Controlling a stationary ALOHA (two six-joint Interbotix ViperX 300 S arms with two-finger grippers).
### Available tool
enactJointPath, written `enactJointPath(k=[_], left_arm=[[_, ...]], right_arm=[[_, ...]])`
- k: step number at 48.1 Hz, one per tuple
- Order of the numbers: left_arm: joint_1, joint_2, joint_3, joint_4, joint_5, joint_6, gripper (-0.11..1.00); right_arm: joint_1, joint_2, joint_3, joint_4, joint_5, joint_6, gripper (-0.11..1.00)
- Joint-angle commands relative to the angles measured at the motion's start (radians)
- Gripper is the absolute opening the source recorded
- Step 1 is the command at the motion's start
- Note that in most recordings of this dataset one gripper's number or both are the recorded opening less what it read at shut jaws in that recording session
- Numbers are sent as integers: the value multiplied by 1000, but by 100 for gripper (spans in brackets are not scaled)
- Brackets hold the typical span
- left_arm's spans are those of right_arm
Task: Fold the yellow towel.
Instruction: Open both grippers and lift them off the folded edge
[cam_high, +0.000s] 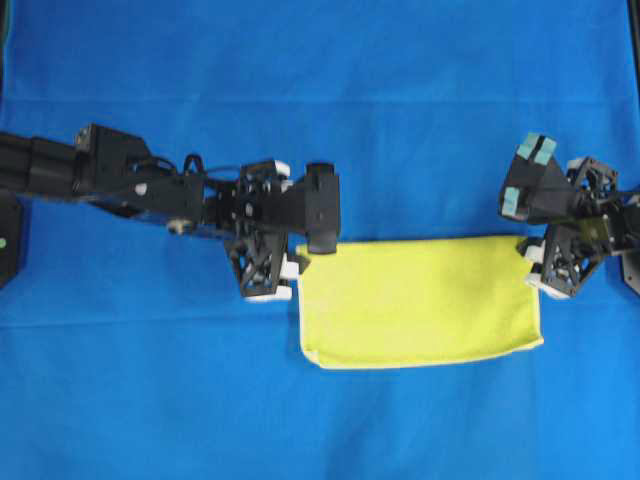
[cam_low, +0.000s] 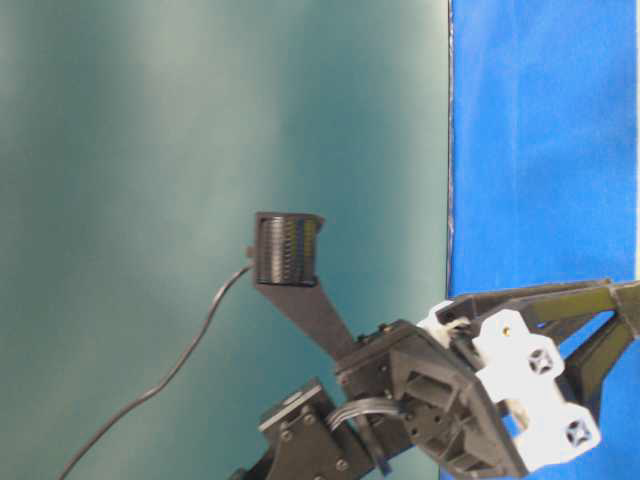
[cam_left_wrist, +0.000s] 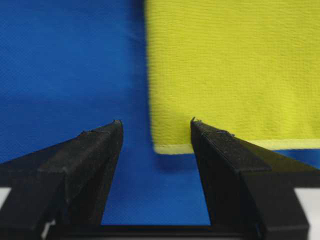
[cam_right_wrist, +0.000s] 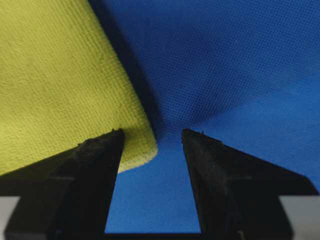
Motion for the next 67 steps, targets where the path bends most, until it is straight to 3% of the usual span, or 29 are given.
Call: enactJointPath(k=[1, 14, 22, 26, 32, 34, 36, 50, 67], left_arm=[[9, 5, -11, 2, -18, 5, 54], [17, 75, -15, 2, -21, 12, 54], [8, 74, -17, 2, -2, 12, 51], [-5, 72, -23, 2, 26, 14, 43], [-18, 64, -41, 2, 106, 14, 16], [-18, 60, -49, 2, 132, 14, 7], [-18, 54, -55, 2, 150, 11, 3], [-14, 23, -75, 2, 183, 14, 3], [-11, -184, -77, 2, 253, 9, 3]], right_arm=[[-5, 9, 0, 0, -28, 6, 56], [-6, 52, 32, 0, -98, 66, 56], [-6, 54, 29, -2, -103, 67, 53], [-6, 52, 28, -2, -103, 66, 44], [2, 48, 25, -2, -103, 61, 11], [2, 41, 23, -2, -103, 61, 4], [2, 34, 25, -2, -103, 61, 4], [2, -2, 23, 0, -92, 61, 4], [9, -212, -52, -2, 94, 32, 4]])
